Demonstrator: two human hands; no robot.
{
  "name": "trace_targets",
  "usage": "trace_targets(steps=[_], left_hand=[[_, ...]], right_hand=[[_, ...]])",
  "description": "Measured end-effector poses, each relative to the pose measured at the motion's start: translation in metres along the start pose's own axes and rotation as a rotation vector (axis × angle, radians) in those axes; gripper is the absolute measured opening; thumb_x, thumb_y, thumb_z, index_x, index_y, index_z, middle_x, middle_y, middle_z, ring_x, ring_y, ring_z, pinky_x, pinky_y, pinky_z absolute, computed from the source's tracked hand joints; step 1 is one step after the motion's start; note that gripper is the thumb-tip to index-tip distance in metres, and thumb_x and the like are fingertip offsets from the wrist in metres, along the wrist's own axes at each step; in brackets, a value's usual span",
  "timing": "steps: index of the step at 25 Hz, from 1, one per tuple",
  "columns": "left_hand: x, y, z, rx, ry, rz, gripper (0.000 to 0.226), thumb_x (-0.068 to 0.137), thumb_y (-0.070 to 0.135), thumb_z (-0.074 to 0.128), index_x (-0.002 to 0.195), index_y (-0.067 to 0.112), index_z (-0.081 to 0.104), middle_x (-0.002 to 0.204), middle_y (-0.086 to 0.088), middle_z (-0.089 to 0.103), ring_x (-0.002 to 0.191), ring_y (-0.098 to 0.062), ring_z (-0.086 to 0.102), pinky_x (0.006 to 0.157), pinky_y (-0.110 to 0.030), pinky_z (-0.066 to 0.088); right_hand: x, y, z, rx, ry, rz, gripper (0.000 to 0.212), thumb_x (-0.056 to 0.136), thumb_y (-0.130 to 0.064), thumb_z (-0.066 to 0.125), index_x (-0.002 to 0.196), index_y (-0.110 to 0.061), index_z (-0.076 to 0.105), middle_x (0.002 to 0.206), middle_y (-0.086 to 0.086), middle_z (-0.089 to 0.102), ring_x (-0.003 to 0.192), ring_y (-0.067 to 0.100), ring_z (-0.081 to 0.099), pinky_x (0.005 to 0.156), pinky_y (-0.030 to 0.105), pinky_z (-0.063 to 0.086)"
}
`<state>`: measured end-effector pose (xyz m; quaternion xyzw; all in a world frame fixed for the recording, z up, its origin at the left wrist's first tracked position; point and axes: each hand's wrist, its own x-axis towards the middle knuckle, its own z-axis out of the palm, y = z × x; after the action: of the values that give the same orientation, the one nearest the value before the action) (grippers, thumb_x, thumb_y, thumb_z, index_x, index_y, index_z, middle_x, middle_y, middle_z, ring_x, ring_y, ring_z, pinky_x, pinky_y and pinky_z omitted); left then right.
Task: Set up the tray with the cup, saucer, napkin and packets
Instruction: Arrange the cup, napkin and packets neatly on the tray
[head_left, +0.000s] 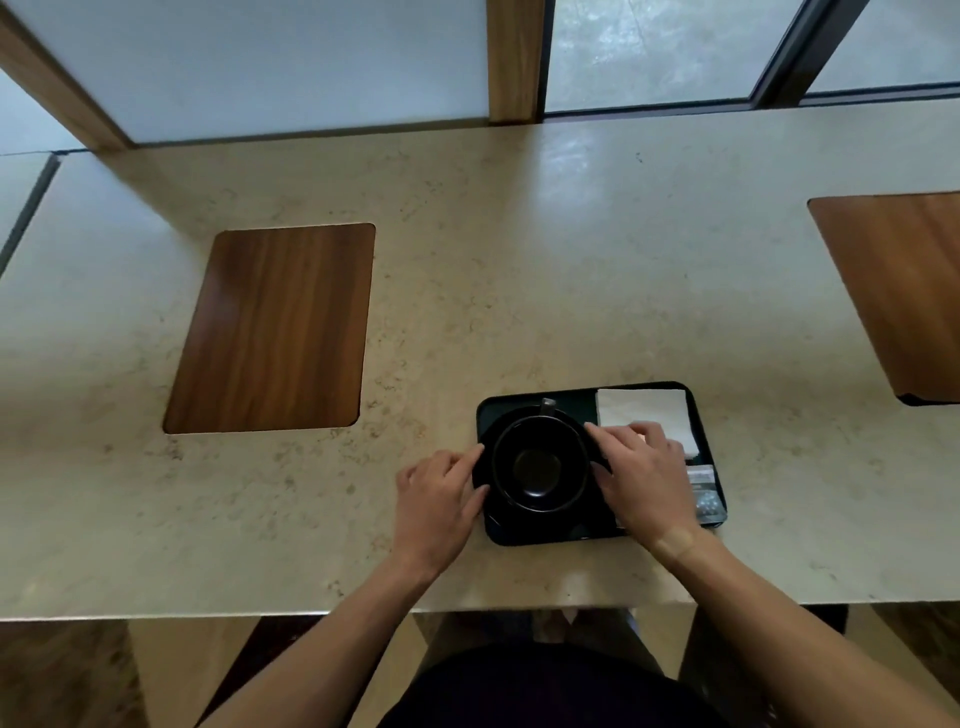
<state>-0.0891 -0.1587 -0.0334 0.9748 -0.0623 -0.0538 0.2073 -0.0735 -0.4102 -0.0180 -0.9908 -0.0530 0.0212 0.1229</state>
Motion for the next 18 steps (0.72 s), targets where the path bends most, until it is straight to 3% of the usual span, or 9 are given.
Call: trace_targets(steps=[4,7,12,16,18], left_hand=[[-0.027,0.0,0.011,0.088,0.052,0.011,0.051,0.089,0.048,0.052,0.135,0.026,0.053,0.116,0.006,0.059,0.106,-0.014,0.055,0.097,-0.036,0.031],[-0.029,0.001,0.013,0.116,0.076,0.025,0.051,0.089,0.049,0.042,0.131,0.024,0.056,0.117,0.005,0.059,0.107,-0.015,0.055,0.096,-0.034,0.029],[-0.025,0.002,0.014,0.121,0.101,0.037,0.046,0.093,0.042,0.039,0.13,0.021,0.057,0.117,0.002,0.06,0.105,-0.018,0.055,0.092,-0.037,0.039],[-0.002,-0.003,0.009,0.177,0.102,0.097,0.044,0.094,0.039,0.04,0.13,0.023,0.057,0.115,0.004,0.06,0.105,-0.017,0.05,0.09,-0.038,0.036],[0.015,-0.008,0.005,0.2,0.082,0.154,0.04,0.093,0.033,0.05,0.131,0.023,0.058,0.116,0.004,0.061,0.107,-0.018,0.047,0.09,-0.039,0.033]], right_hand=[[0.036,0.006,0.0,-0.036,-0.114,-0.135,0.048,0.089,-0.025,0.064,0.136,-0.029,0.053,0.123,-0.006,0.066,0.118,0.028,0.048,0.086,0.044,0.041],[0.039,0.011,0.004,-0.06,-0.064,-0.202,0.049,0.085,-0.02,0.07,0.132,-0.026,0.058,0.114,-0.004,0.07,0.11,0.03,0.052,0.08,0.044,0.042],[0.026,0.011,0.011,-0.075,0.036,-0.209,0.053,0.075,-0.009,0.075,0.126,-0.016,0.063,0.105,0.001,0.073,0.104,0.033,0.055,0.076,0.045,0.043],[0.01,0.012,0.012,-0.088,0.073,-0.177,0.044,0.08,-0.019,0.073,0.123,-0.012,0.064,0.1,0.003,0.073,0.103,0.033,0.056,0.074,0.044,0.045],[-0.002,0.01,0.012,-0.083,0.067,-0.133,0.043,0.083,-0.025,0.07,0.123,-0.011,0.063,0.098,0.004,0.072,0.102,0.032,0.056,0.074,0.044,0.046]])
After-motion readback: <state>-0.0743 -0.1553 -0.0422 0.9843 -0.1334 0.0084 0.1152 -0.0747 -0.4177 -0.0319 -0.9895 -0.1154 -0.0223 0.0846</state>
